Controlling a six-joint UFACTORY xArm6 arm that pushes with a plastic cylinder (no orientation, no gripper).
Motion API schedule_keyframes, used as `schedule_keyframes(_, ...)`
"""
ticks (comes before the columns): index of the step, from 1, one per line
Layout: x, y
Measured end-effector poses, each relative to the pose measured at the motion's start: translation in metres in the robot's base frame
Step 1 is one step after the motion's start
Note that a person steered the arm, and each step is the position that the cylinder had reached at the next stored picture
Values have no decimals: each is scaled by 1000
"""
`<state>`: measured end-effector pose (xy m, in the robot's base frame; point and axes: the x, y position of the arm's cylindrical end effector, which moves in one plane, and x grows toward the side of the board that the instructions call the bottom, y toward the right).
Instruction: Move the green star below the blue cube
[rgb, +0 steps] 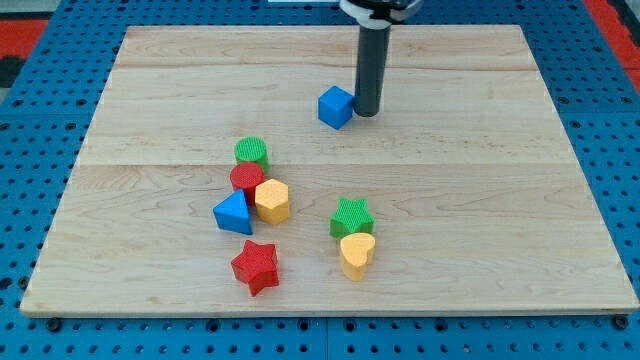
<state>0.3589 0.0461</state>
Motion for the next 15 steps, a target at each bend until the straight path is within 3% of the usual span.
schedule_keyframes(2, 14, 46)
schedule_keyframes(5, -18, 33)
schedule_keyframes(8, 73, 72)
schedule_keyframes(9, 126, 112)
schedule_keyframes(10, 209, 94)
schedule_keyframes(11, 211, -20)
schedule_keyframes(12, 191, -36)
schedule_keyframes(14, 167, -6)
schedule_keyframes(15, 137, -31)
